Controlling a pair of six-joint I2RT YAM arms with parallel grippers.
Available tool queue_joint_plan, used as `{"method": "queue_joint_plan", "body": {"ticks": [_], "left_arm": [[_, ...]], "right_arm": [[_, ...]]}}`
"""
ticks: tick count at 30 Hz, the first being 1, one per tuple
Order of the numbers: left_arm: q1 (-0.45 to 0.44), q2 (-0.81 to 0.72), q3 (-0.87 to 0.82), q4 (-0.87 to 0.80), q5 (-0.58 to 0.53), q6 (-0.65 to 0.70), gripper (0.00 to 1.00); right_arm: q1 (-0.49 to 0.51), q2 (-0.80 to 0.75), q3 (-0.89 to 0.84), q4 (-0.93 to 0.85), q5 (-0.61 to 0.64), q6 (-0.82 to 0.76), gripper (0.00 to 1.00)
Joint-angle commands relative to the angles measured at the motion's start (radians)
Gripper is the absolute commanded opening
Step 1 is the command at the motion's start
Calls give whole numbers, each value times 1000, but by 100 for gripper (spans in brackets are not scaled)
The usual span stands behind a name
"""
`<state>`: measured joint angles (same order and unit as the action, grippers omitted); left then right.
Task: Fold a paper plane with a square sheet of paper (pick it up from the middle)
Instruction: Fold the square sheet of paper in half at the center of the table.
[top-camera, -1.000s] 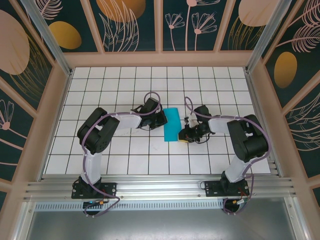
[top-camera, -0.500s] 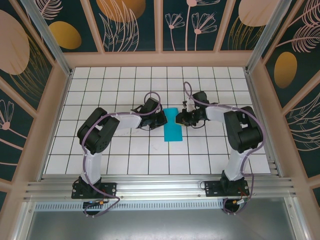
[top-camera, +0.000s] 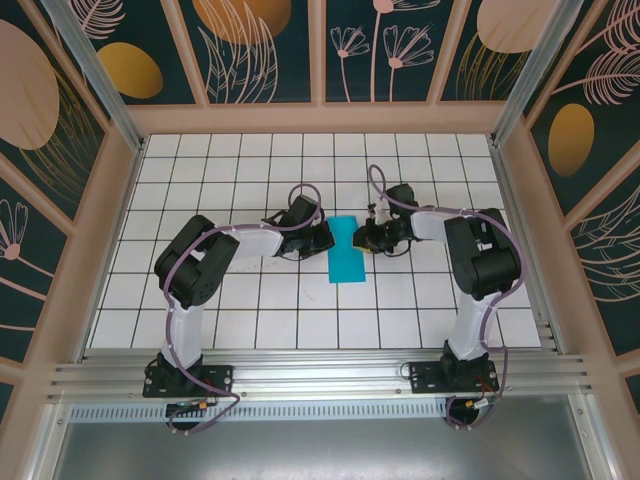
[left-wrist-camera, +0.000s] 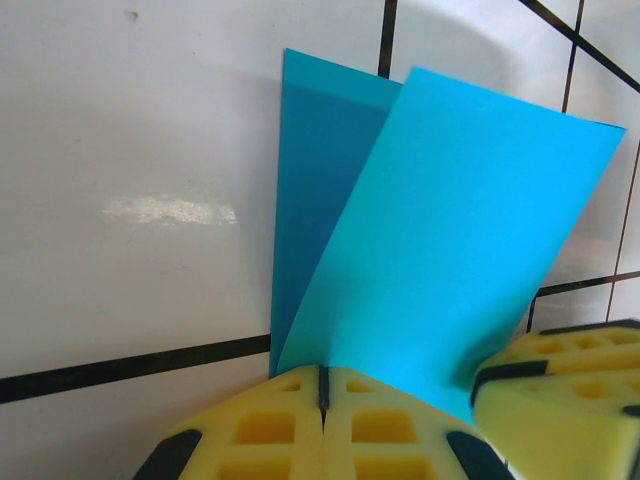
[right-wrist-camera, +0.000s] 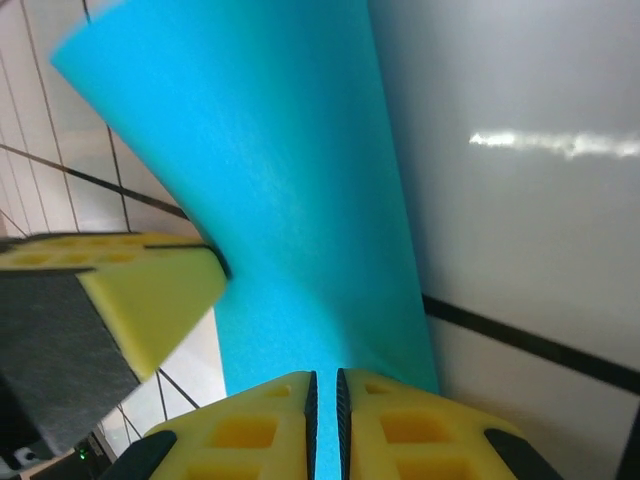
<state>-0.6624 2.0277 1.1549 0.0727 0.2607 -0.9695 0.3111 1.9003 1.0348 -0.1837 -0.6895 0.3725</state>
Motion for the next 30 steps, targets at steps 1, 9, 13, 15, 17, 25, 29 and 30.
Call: {"method": "queue_joint_plan", "body": {"ticks": [1, 9, 13, 15, 17, 25, 29, 30], "left_arm": [[-6, 40, -5, -91, -25, 22, 0], [-6, 39, -5, -94, -26, 23, 0], [-6, 41, -5, -94, -27, 23, 0], [-6, 39, -4, -96, -27, 22, 0], [-6, 37, -5, -97, -28, 23, 0], [-5, 36, -4, -100, -27, 26, 0], [-6, 35, -6, -100, -26, 27, 0], [-6, 35, -5, -100, -26, 27, 0]], "right_arm": [[-12, 0, 63, -15, -24, -7, 18], [-21, 104, 85, -20, 36, -8, 17], [-30, 115, 82, -28, 58, -8, 17], [-32, 94, 98, -38, 46, -7, 17], [-32, 69, 119, -43, 23, -7, 18], [-37, 114, 213, -65, -7, -7, 18], [-37, 157, 223, -56, -8, -1, 18], [-37, 166, 223, -55, -5, -3, 17]]}}
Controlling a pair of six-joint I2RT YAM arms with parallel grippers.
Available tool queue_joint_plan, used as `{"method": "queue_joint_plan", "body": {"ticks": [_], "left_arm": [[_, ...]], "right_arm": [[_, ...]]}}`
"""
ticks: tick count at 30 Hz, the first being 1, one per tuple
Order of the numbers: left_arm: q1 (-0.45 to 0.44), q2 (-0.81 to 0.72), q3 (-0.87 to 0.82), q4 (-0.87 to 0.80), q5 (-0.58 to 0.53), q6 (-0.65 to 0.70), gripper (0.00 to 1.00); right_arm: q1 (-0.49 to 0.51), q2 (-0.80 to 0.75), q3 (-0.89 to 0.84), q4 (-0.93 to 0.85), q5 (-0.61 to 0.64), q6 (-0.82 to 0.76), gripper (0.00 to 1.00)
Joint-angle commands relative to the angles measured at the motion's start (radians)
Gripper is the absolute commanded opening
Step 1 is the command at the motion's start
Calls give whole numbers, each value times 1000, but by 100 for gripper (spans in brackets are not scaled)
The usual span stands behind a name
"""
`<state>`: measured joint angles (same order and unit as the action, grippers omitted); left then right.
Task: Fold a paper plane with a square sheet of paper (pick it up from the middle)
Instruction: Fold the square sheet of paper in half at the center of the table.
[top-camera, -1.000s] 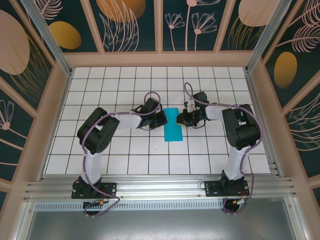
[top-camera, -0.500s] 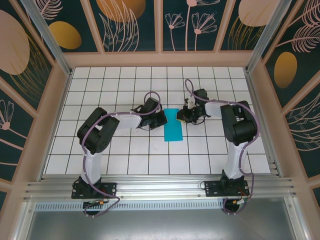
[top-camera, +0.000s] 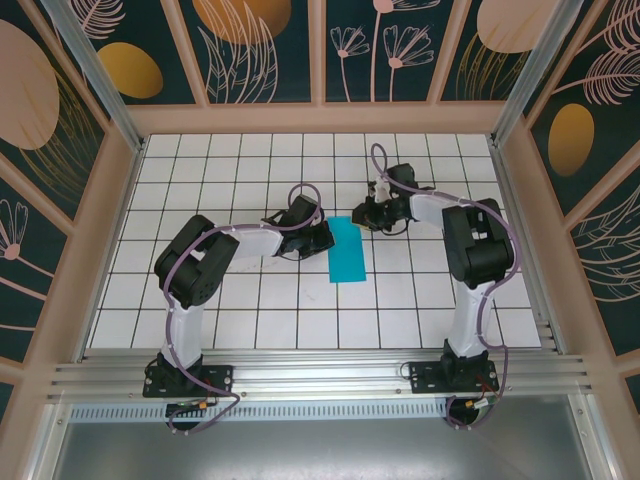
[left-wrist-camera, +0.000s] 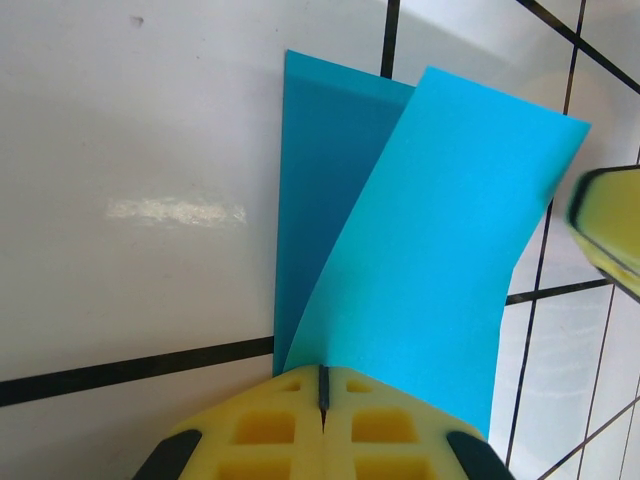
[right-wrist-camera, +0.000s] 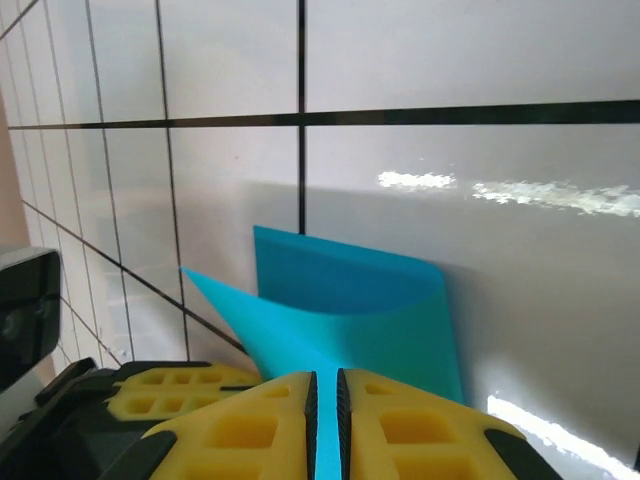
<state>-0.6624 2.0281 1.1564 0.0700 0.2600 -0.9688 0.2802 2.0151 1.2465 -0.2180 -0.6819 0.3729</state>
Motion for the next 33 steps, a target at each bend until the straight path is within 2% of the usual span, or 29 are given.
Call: {"method": "queue_joint_plan", "body": {"ticks": [1, 6, 13, 29, 33], "left_arm": [[-6, 35, -6, -98, -24, 27, 0], [-6, 32, -4, -102, -27, 28, 0], [-6, 32, -6, -104, -30, 31, 0], [-6, 29, -3, -102, -25, 31, 0], [-6, 29, -3, -104, -24, 30, 0]], "right_arm": [[-7, 58, 11, -21, -4, -2, 17], [-7, 86, 21, -43, 54, -4, 18], [-11, 44, 94, -84, 42, -8, 18], [-10, 160, 168, -109, 49, -8, 17], [-11, 131, 181, -115, 38, -8, 17]]}}
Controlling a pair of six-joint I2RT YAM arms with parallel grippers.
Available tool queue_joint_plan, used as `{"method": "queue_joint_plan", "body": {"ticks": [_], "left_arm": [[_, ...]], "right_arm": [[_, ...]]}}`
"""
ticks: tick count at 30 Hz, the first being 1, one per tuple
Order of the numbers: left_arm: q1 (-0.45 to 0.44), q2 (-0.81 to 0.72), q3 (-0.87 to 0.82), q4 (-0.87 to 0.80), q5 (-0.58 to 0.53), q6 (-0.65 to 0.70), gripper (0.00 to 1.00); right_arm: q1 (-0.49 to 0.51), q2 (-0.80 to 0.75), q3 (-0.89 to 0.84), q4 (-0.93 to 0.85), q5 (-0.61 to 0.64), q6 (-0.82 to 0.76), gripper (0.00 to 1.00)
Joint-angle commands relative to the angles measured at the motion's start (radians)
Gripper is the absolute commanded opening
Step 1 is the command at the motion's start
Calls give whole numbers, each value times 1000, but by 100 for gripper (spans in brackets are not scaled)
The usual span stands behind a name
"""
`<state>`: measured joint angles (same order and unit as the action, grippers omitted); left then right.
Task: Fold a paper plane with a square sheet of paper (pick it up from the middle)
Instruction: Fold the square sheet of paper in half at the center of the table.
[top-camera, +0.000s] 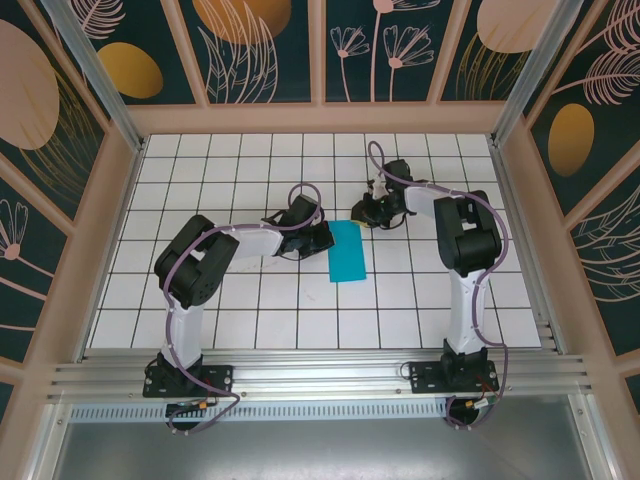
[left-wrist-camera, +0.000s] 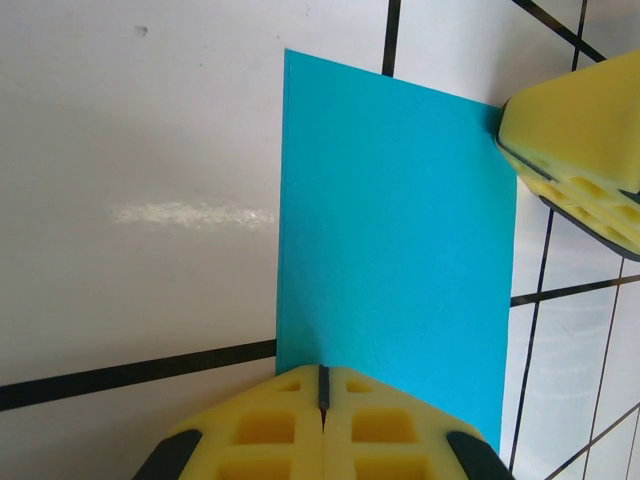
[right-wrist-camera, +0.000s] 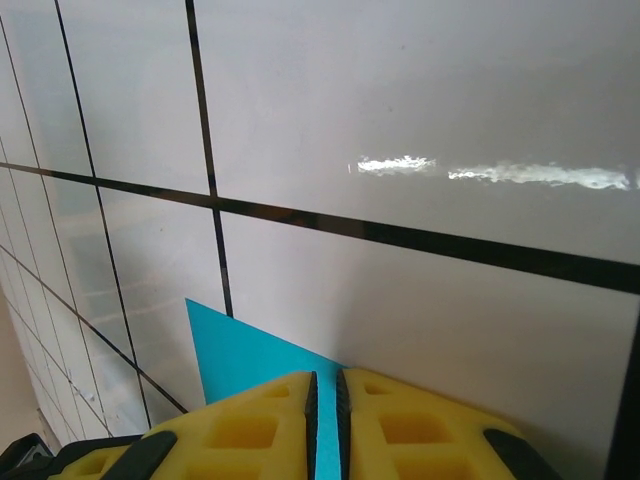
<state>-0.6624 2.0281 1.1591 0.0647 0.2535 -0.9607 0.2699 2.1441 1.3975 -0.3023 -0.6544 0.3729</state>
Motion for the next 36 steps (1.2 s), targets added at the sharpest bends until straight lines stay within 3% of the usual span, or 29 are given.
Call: {"method": "queue_joint_plan", "body": {"ticks": [1, 19, 27, 36], "left_arm": [[-5, 29, -6, -99, -17, 23, 0], [-6, 23, -7, -97, -17, 25, 0], [-6, 20, -4, -95, -13, 20, 0], [-5, 18, -8, -95, -17, 25, 0]], "right_arm": [[0, -6, 36, -34, 9, -8, 17], [-6, 70, 53, -41, 12, -1, 18], [-6, -118, 15, -84, 24, -23, 20], [40, -313, -306, 20, -9, 29, 20]]}}
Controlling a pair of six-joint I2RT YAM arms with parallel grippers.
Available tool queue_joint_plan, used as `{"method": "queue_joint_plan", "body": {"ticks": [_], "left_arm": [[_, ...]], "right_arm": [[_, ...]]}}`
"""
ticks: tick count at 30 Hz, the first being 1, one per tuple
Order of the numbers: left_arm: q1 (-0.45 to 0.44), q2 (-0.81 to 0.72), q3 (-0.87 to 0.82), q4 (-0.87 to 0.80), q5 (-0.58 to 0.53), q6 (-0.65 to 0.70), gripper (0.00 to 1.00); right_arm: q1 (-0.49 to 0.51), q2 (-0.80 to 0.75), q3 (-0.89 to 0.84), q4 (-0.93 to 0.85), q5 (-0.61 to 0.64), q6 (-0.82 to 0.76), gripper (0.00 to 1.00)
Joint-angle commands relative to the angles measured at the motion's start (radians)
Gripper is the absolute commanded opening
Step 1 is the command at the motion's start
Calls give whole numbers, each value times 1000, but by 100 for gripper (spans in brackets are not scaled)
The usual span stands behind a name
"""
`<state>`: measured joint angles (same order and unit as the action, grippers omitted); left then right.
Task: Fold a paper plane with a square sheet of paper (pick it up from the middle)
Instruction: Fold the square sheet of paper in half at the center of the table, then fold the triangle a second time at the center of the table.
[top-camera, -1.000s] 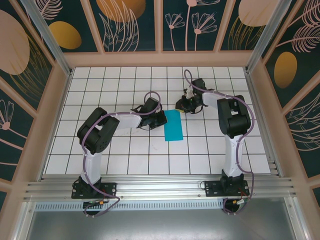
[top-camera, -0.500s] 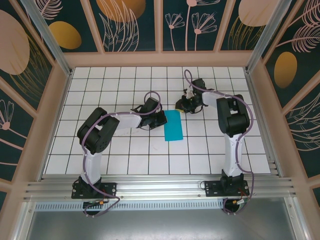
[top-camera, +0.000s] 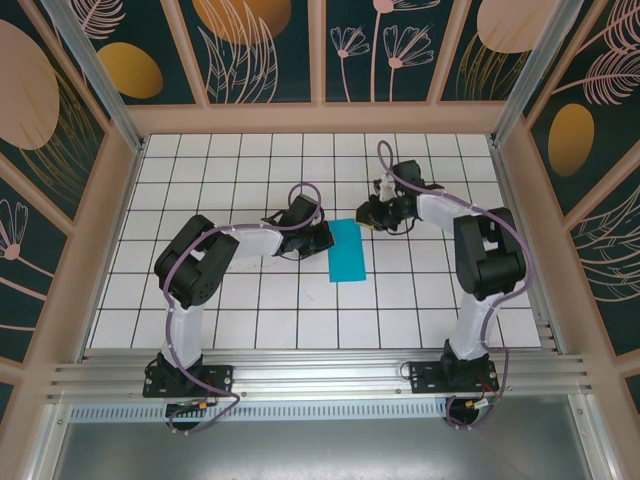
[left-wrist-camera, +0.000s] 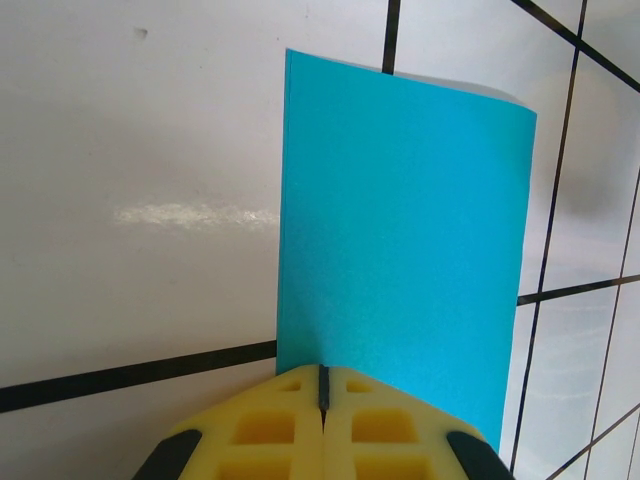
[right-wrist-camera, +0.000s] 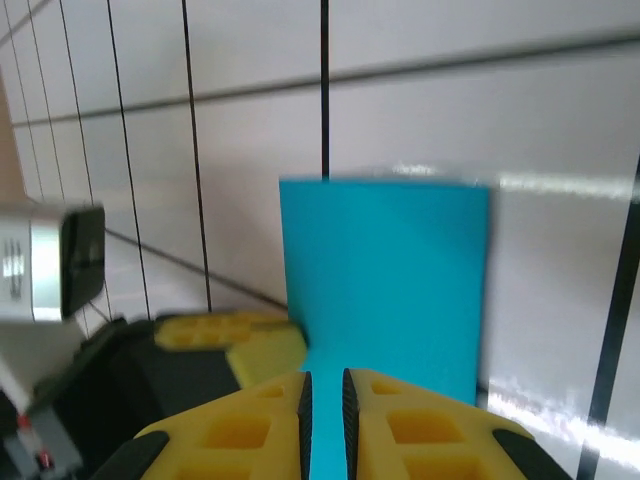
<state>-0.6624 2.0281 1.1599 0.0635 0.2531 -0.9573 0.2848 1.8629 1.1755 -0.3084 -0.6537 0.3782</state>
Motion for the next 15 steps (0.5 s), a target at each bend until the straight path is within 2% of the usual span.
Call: {"method": "queue_joint_plan", "body": {"ticks": [1, 9, 15], "left_arm": [[-6, 18, -8, -94, -17, 22, 0], [-6, 3, -12, -95, -21, 24, 0], [-6, 1, -6, -93, -18, 23, 0]], "right_arm": [[35, -49, -118, 38, -4, 36, 20], [94, -181, -303, 107, -12, 99, 19], [122, -197, -379, 118, 23, 119, 19]]}}
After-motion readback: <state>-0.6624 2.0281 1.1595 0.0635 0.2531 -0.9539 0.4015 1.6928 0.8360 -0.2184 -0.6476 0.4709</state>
